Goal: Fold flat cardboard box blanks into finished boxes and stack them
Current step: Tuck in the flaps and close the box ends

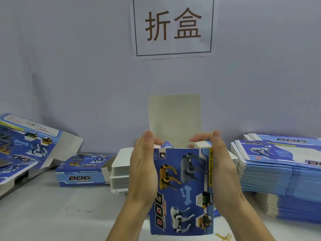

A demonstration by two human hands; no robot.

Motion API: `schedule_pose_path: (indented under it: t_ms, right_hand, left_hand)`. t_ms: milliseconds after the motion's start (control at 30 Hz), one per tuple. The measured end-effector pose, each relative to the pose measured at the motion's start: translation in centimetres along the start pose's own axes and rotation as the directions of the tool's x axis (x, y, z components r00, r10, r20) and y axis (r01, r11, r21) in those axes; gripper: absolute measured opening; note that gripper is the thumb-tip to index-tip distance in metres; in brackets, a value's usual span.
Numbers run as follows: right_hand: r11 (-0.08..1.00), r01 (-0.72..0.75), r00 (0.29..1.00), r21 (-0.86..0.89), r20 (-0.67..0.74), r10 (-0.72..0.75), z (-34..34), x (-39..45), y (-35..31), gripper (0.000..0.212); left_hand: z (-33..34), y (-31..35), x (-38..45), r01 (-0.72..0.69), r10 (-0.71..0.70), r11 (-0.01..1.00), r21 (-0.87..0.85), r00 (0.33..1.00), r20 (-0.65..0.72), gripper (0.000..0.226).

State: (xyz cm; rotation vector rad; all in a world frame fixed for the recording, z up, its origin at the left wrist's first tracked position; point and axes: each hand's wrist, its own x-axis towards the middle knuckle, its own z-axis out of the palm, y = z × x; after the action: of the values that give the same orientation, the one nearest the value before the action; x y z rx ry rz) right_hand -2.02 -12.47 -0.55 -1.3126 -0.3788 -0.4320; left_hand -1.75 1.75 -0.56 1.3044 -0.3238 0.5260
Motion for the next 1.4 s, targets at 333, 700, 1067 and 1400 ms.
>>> schedule_pose_path:
  t_ms: [333,700,1067,1400]
  right_hand:
    - [0.992,-0.101,0.994,0.080,-0.035,0.104,-1.0,0.6,0.4,0.051]
    - [0.995,-0.032,0.995,0.091,0.097,0.023,-0.6,0.5,-0.1,0.020]
    - [0.989,-0.048,0.971,0.140,0.238,0.014,-2.1,-0.2,0.5,0.043]
    - [0.993,-0.031,0.968,0.110,0.251,0.002,-2.4,0.0,0.0,0.060]
  left_hand:
    - [-0.3,0.6,0.3,0.128,-0.109,0.987,-0.101,0.979,0.173,0.042]
    - [-0.3,0.1,-0.8,0.066,-0.057,0.971,-0.228,0.997,0.043,0.048]
    - [-1.5,-0.3,0.1,-0.011,0.004,1.000,0.028,0.971,0.240,0.024]
    - [-2.4,1.3,-0.3,-0.047,0.011,0.993,0.104,0.948,0.318,0.035]
